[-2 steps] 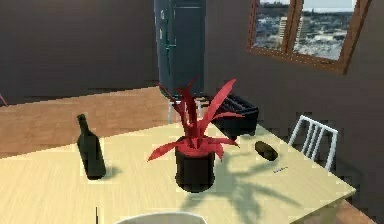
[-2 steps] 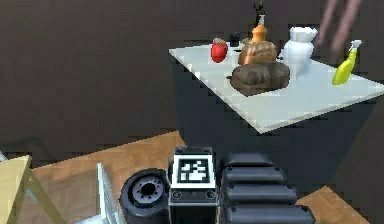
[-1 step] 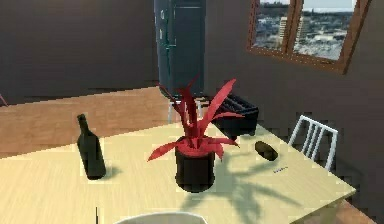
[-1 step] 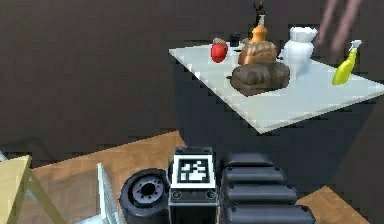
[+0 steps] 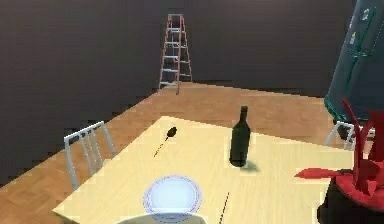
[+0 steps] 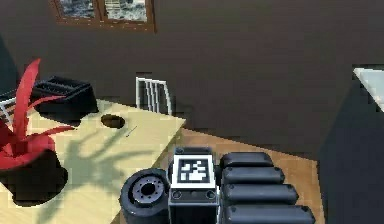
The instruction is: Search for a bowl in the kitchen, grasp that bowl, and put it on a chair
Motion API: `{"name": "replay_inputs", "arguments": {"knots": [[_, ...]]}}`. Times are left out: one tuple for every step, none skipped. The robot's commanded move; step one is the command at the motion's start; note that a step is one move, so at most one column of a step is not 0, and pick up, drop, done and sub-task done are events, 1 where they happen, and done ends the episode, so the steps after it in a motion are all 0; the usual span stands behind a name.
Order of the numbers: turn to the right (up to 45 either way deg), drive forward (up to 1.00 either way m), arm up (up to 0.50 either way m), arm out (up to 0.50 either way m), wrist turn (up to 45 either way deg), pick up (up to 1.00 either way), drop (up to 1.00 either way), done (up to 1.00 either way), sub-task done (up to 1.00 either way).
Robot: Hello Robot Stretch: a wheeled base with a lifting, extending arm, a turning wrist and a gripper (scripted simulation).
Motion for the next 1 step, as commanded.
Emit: {"name": "replay_inputs", "arguments": {"knots": [[-45.0,0.0,0.0,0.0,0.0,0.0,0.0,0.0,0.0]]}}
